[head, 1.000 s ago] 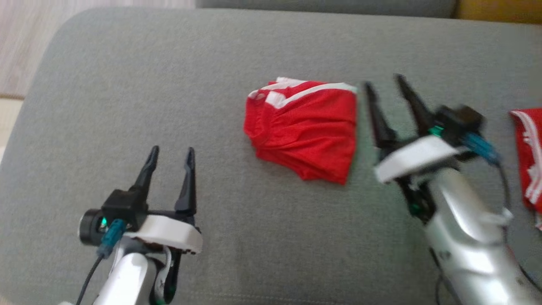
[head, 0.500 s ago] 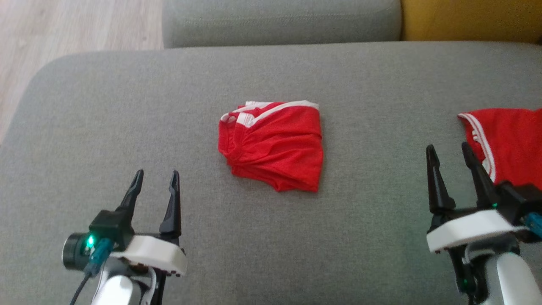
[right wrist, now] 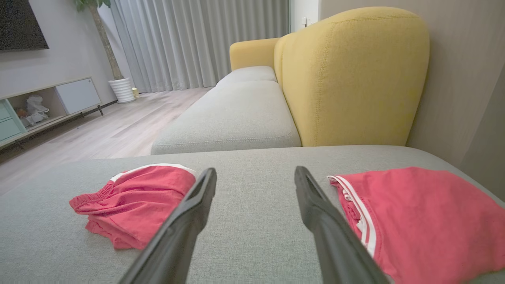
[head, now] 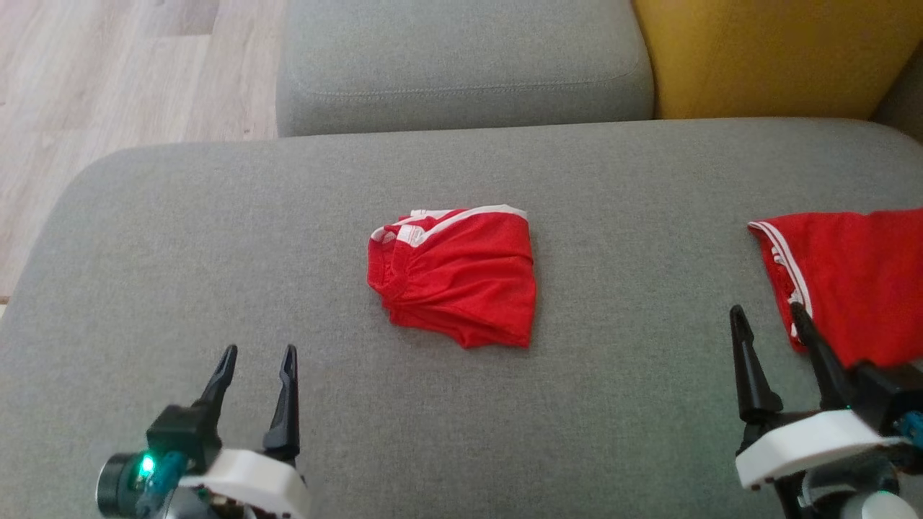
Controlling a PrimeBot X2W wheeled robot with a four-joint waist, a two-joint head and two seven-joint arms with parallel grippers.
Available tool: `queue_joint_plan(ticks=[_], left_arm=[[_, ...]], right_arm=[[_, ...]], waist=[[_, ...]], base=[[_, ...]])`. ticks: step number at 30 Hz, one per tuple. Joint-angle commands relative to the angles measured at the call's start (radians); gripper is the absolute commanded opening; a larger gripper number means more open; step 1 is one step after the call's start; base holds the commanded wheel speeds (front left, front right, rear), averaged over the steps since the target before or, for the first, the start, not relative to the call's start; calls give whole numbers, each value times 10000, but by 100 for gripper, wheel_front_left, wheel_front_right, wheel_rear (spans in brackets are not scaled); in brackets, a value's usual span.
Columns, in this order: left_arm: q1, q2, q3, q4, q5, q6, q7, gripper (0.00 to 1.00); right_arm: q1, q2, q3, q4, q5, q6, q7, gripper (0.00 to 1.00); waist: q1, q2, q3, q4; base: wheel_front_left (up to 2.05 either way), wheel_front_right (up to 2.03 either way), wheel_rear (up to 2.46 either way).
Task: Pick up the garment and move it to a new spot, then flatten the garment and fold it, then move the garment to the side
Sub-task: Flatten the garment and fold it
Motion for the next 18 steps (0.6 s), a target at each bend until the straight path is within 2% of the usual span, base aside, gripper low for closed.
queue_joint_plan(ticks=[1,18], left_arm=[[-276,227,493,-399,-66,67,47,100],[-178,449,509,-716,-5,323,259,100]], right_arm=[[-223,-57,259,-452,-64,67,47,100],[-169,-48,407,-420,52,67,105,100]], waist=[[0,0,-28,1],[0,0,-42,72]], base=[[0,0,0],[0,0,0]])
